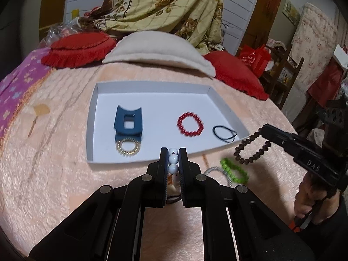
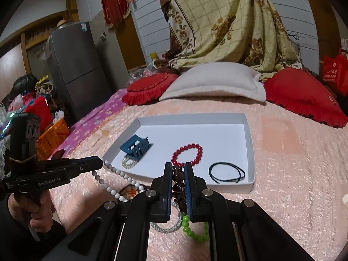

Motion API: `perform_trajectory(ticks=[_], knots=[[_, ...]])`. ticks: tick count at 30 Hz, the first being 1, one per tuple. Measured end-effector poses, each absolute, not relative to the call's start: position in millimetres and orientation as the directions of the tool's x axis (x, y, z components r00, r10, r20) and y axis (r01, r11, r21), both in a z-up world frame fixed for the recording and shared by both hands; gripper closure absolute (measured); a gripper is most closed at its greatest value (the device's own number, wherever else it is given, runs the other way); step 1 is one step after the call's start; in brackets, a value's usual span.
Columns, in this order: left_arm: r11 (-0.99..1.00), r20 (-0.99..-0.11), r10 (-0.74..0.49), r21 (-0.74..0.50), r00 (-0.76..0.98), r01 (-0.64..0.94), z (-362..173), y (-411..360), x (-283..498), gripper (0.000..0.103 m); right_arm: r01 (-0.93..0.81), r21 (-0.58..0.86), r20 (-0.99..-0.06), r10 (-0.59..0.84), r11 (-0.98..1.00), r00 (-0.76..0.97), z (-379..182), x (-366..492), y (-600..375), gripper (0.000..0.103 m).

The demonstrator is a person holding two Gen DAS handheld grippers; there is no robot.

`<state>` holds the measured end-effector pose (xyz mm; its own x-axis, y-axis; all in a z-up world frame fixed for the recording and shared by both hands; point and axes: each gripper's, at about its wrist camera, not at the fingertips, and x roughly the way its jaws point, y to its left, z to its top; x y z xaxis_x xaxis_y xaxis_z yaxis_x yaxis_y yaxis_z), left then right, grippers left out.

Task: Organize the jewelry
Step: 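Lift both bracelets and carry them over the white box with both tools, then open both tools to drop the white and brown bracelets into the box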

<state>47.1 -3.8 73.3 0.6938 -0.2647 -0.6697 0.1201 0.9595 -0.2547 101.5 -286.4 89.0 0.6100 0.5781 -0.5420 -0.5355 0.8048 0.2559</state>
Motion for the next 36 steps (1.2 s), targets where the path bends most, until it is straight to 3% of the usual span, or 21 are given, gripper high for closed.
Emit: perform_trajectory(ticks=[9,16,27,33,36], knots=[[0.935,-0.617,-0.333,-0.312,0.713,0.167,112.7,-18.2,60.3,0.095,-0.498,0.279,-0.463,0.569,0.821,0.679,112.6,112.7,-292.1,0.093],[0.941,-0.569,-0.318,-0.288,0.758,0.179,142.6,-31.3,85.8,0.095,-0.436,0.297,-0.484,0.528,0.849,0.698,113.1,150.3,-288.0,0.093],[0.945,-0.628,-0.271,-0.317,0.729,0.079,93.0,-17.4,177.6,0.095,-0.309,0.361,-0.547,0.468,0.88,0.694,77.7,213.8,-283.4,0.093],[0.94,-0.667,-0.199,-0.338,0.718,-0.053,65.1,19.2,216.0,0.095,-0.316,0.428,-0.535,0.519,0.847,0.666,64.1,235.7,-263.3,0.093],[0.945,-0.677,-0.137,-0.308,0.723,-0.109,57.5,34.0,222.3,0.095,-0.275,0.406,-0.569,0.477,0.871,0.67,55.2,244.4,-259.1,0.093]])
